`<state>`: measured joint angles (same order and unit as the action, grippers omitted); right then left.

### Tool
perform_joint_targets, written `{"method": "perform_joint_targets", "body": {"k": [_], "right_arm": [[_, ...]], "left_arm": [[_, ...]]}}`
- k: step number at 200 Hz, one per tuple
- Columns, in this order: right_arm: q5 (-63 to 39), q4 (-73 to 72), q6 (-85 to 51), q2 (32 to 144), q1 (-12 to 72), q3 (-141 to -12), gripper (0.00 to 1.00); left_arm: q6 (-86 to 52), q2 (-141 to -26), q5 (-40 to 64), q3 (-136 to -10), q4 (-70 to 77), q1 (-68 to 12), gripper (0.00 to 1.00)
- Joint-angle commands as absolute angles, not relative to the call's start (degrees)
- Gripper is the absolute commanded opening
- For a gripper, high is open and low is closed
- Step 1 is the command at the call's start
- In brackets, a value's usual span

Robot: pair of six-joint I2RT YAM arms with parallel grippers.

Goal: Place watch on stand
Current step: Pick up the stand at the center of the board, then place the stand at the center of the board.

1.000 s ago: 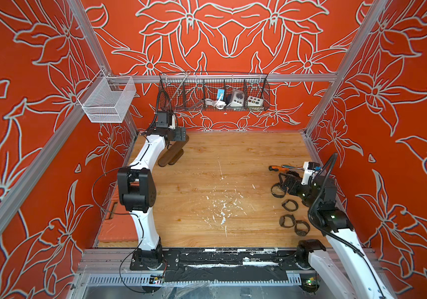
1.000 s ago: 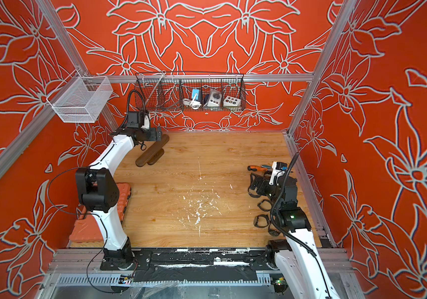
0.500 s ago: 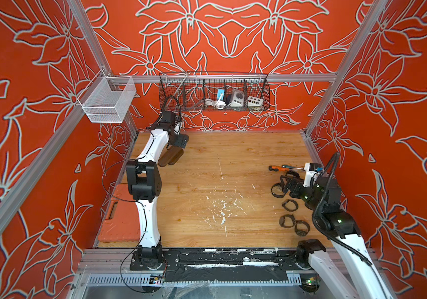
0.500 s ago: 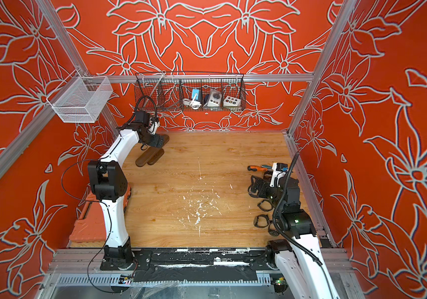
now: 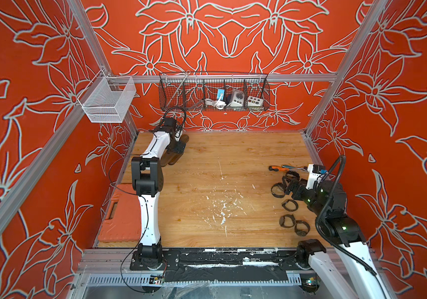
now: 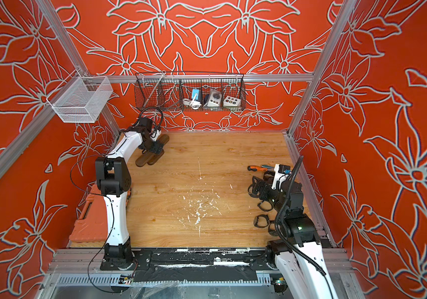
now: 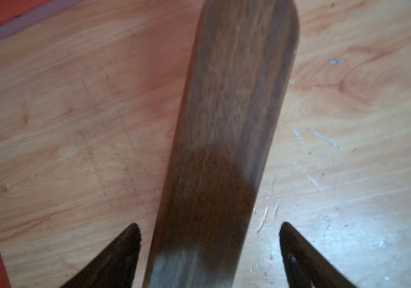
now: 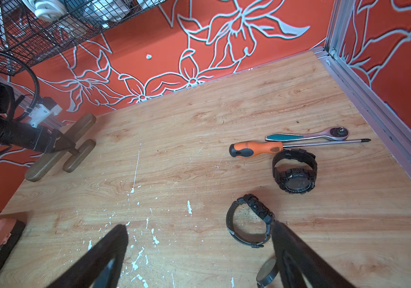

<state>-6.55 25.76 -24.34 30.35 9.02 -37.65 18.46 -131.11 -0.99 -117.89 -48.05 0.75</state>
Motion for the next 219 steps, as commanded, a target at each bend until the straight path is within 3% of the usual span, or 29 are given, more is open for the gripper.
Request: {"method": "perform_joint_targets", "body": {"k": [1,45,101,146,172,219], "right_arm": [[-5.5,26.0,-23.9,30.2,9.3,-37.0,0.94],[-5.4,26.1,-24.3,30.2,9.3,-36.8,0.93],[-5.4,26.1,-24.9,29.9,9.3,-36.4,0.93],[-5.7,26.1,-27.2,29.2,9.4,-35.5,0.93],[-6.0,26.2,-28.1,29.3,9.7,-35.2,0.92],[-3.4,29.6,-26.6,28.7,9.8,-36.9,0.92]], "left_arm": [[19.1,-133.0,-0.7,-118.9,-50.9,0.7,0.78],[19.7,-133.0,-1.6,-119.0,-51.8,-0.3,0.60],[18.9,-131.5,-3.2,-119.0,-56.1,-4.0,0.30],[18.9,-121.7,2.9,-106.3,-49.4,-8.7,0.29],[20.1,-114.9,1.9,-95.9,-42.6,-15.4,0.28],[26.1,-109.0,6.2,-87.8,-39.2,-26.0,0.27]]}}
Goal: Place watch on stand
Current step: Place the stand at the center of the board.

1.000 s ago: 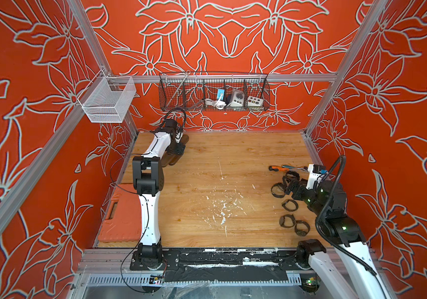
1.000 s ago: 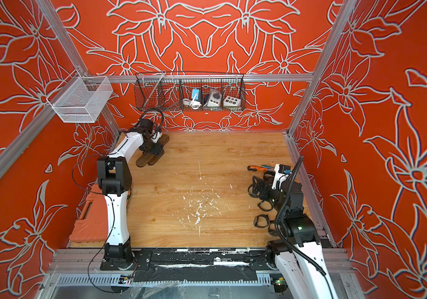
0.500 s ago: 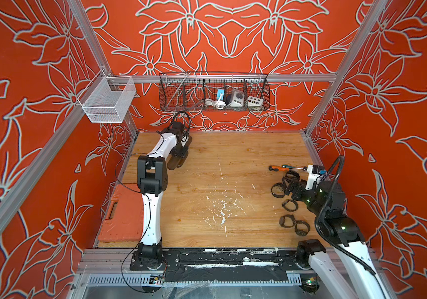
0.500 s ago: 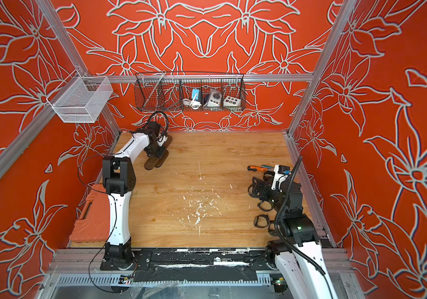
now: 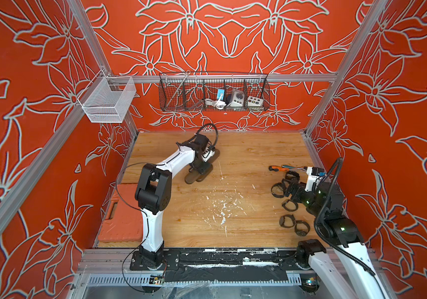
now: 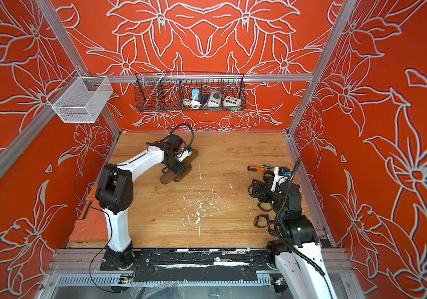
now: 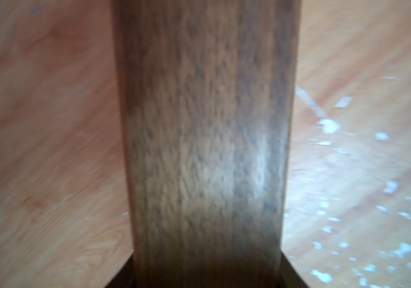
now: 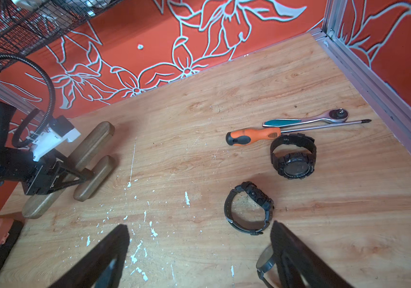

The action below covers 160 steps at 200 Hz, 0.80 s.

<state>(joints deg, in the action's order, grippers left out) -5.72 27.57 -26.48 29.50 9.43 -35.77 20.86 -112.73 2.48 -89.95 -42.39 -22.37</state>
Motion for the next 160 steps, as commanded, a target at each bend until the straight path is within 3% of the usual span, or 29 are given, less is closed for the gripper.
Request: {"method": "perform_joint_targets", "body": {"k": [1,76,160], "right_arm": [[-3.4,29.7,-26.6,28.7,9.8,-36.9,0.92],[-3.2,32.6,-26.6,26.9,9.8,-35.9,0.92],[-2.0,35.1,-27.0,26.6,9.8,-34.6,0.92]], "left_arm": [[26.3,-108.9,6.2,-87.7,-39.2,-26.2,0.27],[42.0,-110.2,10.4,-91.7,-46.1,-37.7,0.27],[45.5,-115.8,10.1,-94.3,-46.8,-42.6,0.33]]}}
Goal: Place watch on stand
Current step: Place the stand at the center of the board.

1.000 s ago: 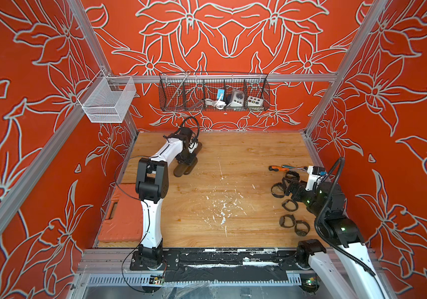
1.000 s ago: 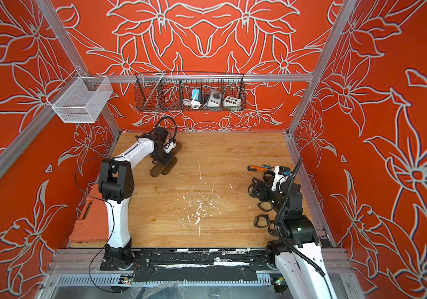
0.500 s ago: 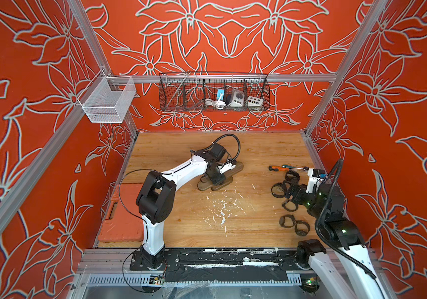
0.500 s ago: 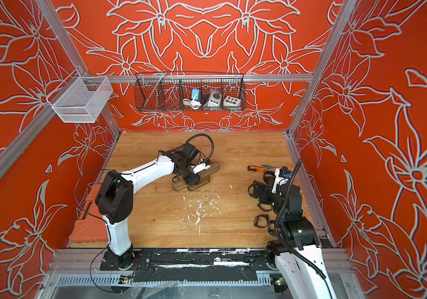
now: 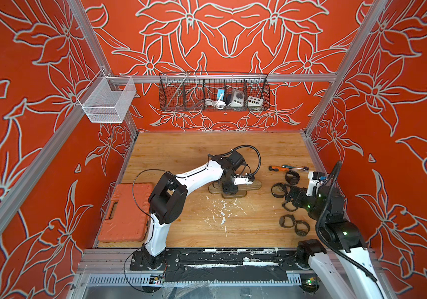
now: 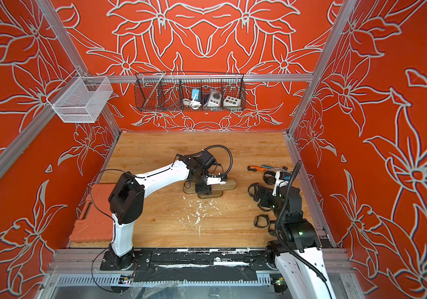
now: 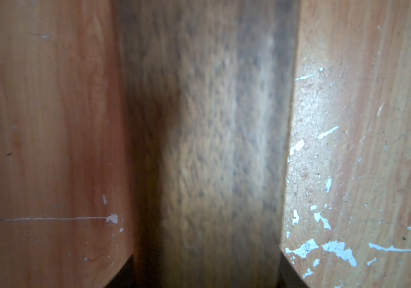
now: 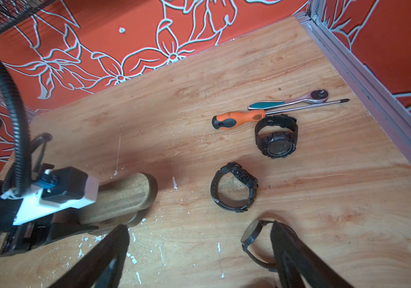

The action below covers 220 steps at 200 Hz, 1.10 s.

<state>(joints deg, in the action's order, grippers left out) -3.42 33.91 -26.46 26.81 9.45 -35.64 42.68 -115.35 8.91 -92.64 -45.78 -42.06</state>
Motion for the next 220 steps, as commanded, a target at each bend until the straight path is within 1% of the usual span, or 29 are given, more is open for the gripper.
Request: {"method": "perform_joint_targets", "body": {"k": [1,31,45,55,74,75,77,78,81,83,85,110,123,136,153,171,184,193,207,212,220], "right_arm": [[-2.0,35.1,-27.0,26.7,9.8,-34.6,0.92],[-1.4,34.9,-27.1,27.4,9.8,-34.2,0.92],[-0.9,34.9,-27.1,27.7,9.8,-34.1,0.92],[-0.7,34.8,-27.1,28.0,9.8,-34.1,0.92],[0.0,34.6,-27.1,28.8,9.8,-34.2,0.92],[0.1,34.6,-27.1,28.9,9.8,-34.1,0.92],[0.1,34.6,-27.1,28.9,9.8,-34.1,0.92],[0.1,34.6,-27.0,28.9,9.7,-34.2,0.92],[0.2,34.6,-27.0,29.1,9.8,-34.2,0.92],[0.3,34.6,-27.0,29.2,9.8,-34.1,0.92],[0.5,34.6,-27.0,29.3,9.8,-34.2,0.92],[2.4,35.0,-27.1,31.5,9.8,-35.1,0.92],[3.9,35.1,-27.0,33.3,9.8,-35.9,0.92],[6.1,35.7,-26.9,36.4,9.8,-37.2,0.93],[7.8,35.9,-26.7,41.2,9.6,-38.5,0.93],[6.8,34.9,-27.3,46.1,9.1,-39.3,0.93],[5.9,34.0,-28.2,49.4,9.0,-39.7,0.92],[5.6,33.3,-28.6,51.6,8.8,-39.9,0.90],[5.9,32.7,-29.0,54.6,8.6,-40.4,0.87],[6.2,32.7,-29.1,55.6,8.5,-40.6,0.85],[6.9,32.6,-29.3,57.1,8.4,-40.8,0.83]], "left_arm": [[45.5,-115.8,10.1,-94.3,-46.8,-42.6,0.33],[48.2,-116.4,10.6,-93.7,-46.5,-42.8,0.37],[48.5,-116.3,10.5,-93.1,-45.8,-42.8,0.42],[48.6,-115.9,10.3,-92.1,-44.5,-42.8,0.49],[48.4,-113.6,9.8,-88.2,-39.4,-42.8,0.65],[48.3,-113.4,9.8,-88.0,-39.1,-42.8,0.67],[48.3,-113.1,9.8,-87.6,-38.7,-42.8,0.78],[48.2,-113.0,9.8,-87.5,-38.4,-42.9,0.81],[48.0,-112.5,9.9,-86.9,-37.7,-42.8,0.95],[47.9,-112.2,10.0,-86.5,-37.2,-42.8,0.98],[47.8,-111.9,10.1,-86.3,-36.8,-42.8,0.99],[46.2,-108.4,10.4,-83.6,-32.9,-42.8,0.99],[42.2,-105.1,10.6,-81.3,-28.8,-42.8,0.99],[38.0,-100.2,13.0,-77.9,-23.7,-42.9,0.99],[28.9,-91.8,15.9,-70.5,-11.8,-43.1,0.99],[16.6,-82.1,16.9,-60.1,4.0,-43.1,0.99],[7.1,-76.8,13.5,-54.3,12.2,-43.1,0.99],[0.2,-73.8,7.9,-51.8,13.7,-43.1,0.99],[-11.9,-70.1,-2.9,-50.4,8.3,-42.7,0.99],[-15.7,-68.8,-4.8,-50.0,5.5,-42.2,1.00],[-20.2,-66.8,-4.7,-49.1,1.9,-40.8,1.00]]}}
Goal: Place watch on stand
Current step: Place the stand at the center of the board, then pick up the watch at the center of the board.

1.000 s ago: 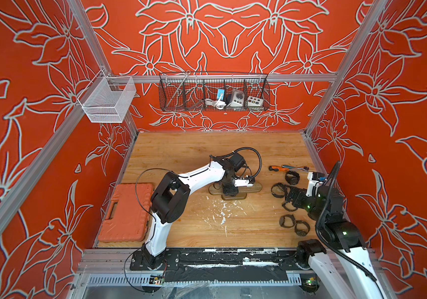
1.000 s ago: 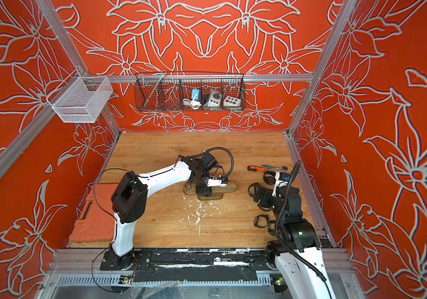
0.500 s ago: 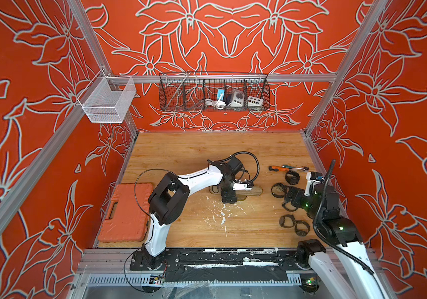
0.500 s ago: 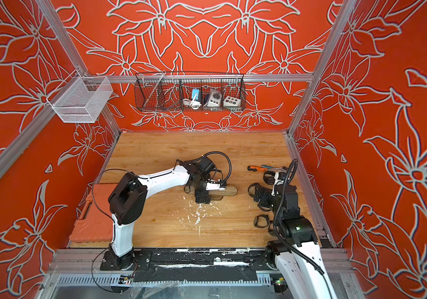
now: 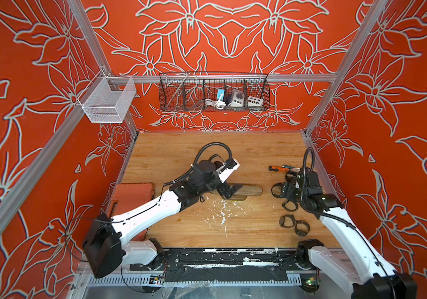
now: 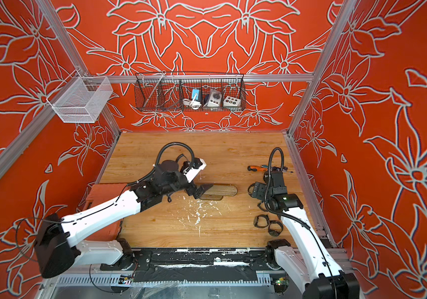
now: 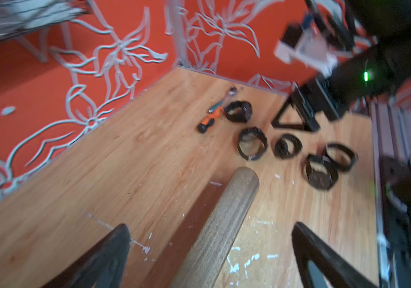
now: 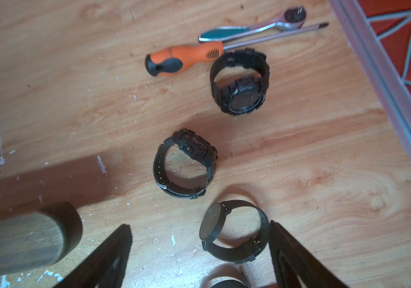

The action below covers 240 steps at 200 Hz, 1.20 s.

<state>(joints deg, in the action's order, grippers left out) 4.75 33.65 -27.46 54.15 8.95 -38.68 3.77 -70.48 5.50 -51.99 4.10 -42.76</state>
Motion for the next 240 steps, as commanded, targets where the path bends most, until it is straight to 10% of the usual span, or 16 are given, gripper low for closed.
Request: {"method": "perform_joint_targets", "body": {"k": [1,107,240], "right_arm": [[6.9,32.6,-29.3,57.2,8.3,-40.8,0.83],[4.2,29.2,-27.7,74.4,6.1,-44.8,0.42],[4.4,26.6,-28.1,87.3,6.6,-48.5,0.14]], "left_arm": [[-20.7,-66.5,-4.5,-48.8,1.5,-40.7,1.00],[-34.8,-38.9,-3.4,-27.0,-8.8,-31.2,0.99],[-33.3,-40.2,-2.4,-25.8,-6.8,-30.8,1.00]]}}
